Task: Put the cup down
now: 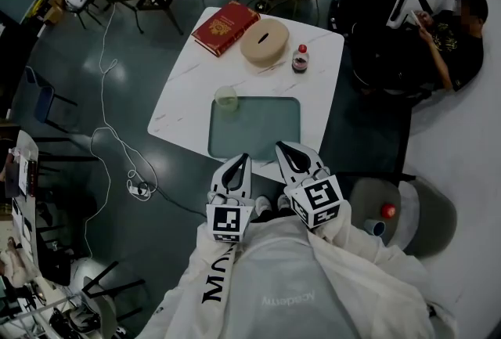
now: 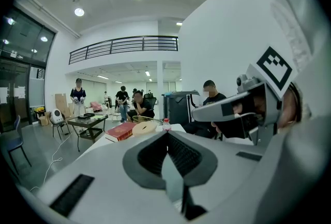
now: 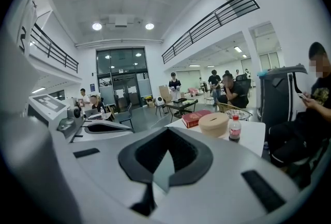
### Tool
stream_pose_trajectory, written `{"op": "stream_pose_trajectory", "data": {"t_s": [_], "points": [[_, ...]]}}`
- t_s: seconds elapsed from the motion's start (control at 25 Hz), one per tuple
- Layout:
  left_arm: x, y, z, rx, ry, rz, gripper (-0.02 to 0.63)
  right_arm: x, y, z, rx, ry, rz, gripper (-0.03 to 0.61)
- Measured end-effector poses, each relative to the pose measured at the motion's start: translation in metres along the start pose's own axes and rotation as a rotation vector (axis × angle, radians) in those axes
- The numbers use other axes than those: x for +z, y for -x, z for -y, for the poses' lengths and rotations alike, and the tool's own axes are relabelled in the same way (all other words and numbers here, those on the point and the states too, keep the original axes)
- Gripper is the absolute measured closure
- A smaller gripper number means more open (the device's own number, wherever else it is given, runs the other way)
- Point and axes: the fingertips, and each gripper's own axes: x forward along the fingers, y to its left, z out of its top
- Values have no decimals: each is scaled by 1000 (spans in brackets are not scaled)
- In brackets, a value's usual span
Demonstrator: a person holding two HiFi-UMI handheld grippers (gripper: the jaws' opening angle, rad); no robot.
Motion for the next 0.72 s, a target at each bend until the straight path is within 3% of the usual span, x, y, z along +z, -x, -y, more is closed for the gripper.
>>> {"op": "stream_pose_trajectory", "data": {"t_s": [0.72], "points": [[-6, -2, -7, 15, 2, -28, 601, 4, -3, 2, 2, 8, 9, 574]]}}
